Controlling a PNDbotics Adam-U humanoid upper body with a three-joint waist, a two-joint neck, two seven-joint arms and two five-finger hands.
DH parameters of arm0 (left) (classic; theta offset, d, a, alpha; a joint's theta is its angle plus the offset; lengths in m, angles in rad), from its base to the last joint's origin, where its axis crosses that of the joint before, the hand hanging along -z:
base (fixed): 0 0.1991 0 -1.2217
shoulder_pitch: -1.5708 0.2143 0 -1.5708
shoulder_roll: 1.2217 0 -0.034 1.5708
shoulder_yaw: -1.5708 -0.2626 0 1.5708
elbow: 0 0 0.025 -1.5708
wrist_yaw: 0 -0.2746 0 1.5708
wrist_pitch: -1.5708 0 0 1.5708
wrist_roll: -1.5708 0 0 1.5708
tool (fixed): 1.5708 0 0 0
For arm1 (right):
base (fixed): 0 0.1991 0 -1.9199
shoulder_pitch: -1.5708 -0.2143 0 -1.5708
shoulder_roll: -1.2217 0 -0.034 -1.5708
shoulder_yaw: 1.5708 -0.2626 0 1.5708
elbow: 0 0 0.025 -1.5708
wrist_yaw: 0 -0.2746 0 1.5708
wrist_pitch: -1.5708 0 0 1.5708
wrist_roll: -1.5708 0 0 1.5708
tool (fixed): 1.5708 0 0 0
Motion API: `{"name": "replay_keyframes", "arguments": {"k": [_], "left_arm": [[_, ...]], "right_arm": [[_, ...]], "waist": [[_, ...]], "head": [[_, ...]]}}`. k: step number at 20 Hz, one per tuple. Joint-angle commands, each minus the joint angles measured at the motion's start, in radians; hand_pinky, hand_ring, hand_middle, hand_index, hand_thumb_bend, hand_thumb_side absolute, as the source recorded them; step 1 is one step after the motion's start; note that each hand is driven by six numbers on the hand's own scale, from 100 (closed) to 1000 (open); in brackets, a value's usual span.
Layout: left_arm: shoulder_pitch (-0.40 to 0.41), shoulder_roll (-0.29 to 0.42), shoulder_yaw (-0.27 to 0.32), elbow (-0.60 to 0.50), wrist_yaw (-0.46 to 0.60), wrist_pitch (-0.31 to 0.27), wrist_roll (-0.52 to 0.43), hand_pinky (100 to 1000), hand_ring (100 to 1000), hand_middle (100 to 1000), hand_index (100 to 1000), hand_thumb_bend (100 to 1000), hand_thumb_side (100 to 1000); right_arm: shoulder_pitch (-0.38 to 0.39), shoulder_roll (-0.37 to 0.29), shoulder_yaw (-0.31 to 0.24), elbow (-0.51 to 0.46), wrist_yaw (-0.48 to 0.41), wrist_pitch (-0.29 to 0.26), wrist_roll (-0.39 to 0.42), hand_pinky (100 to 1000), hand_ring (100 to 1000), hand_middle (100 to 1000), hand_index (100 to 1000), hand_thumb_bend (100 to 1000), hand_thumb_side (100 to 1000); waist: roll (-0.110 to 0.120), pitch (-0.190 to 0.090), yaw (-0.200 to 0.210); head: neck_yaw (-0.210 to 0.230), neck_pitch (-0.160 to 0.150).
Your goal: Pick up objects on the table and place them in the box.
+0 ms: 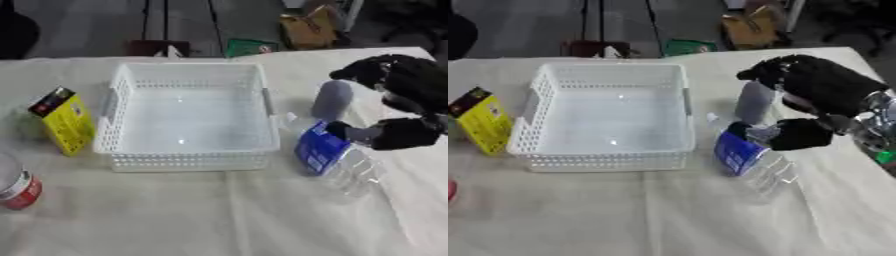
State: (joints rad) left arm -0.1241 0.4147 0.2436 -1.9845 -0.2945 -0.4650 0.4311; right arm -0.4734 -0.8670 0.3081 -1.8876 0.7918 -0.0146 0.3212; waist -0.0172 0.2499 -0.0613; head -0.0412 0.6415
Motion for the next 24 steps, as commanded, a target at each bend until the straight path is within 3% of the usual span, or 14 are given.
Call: {"name": "replay_keyframes", "arguments": {"k": [1,2,9,14,17,20,24], "left_arm": [[-0.002,0.020,0.010,-0.015,0.000,0.003,0.003,954,1000,1000,1000,100,758],[-0.001,0.020,0.011,-0.015,-0.001,0.004,0.004,954,1000,1000,1000,100,756],[0.002,0.018,0.014,-0.015,-0.004,0.008,0.009,955,1000,995,1000,100,755],[0.004,0.014,0.018,-0.015,-0.006,0.010,0.012,955,1000,990,997,100,751],[0.004,0.013,0.019,-0.015,-0.006,0.011,0.013,954,1000,983,994,100,746],[0.004,0.013,0.019,-0.015,-0.005,0.011,0.011,954,1000,981,994,100,744],[0.005,0.011,0.021,-0.015,-0.003,0.012,0.011,953,1000,979,994,100,743]], "right_arm": [[0.025,0.035,-0.047,-0.035,0.066,0.018,0.004,857,850,806,948,439,1000],[0.041,0.054,-0.057,-0.041,0.089,0.021,0.005,852,841,797,943,394,1000],[0.127,0.165,-0.128,-0.066,0.210,0.052,-0.022,844,831,784,935,346,1000],[0.175,0.248,-0.174,-0.045,0.275,0.074,-0.013,837,830,768,931,377,1000],[0.186,0.269,-0.177,-0.036,0.285,0.070,0.025,840,841,771,937,397,1000],[0.195,0.290,-0.177,-0.023,0.286,0.057,0.071,840,855,779,952,478,1000],[0.215,0.314,-0.180,0.006,0.274,0.059,0.066,844,862,782,955,511,1000]], "waist": [[-0.004,-0.022,-0.005],[-0.007,-0.024,-0.009],[-0.011,-0.024,-0.026],[-0.012,-0.023,-0.033],[-0.012,-0.024,-0.033],[-0.012,-0.025,-0.034],[-0.011,-0.023,-0.032]], "head": [[0.009,0.011],[0.010,0.012],[0.012,0.015],[0.013,0.011],[0.011,0.013],[0.010,0.011],[0.008,0.010]]}}
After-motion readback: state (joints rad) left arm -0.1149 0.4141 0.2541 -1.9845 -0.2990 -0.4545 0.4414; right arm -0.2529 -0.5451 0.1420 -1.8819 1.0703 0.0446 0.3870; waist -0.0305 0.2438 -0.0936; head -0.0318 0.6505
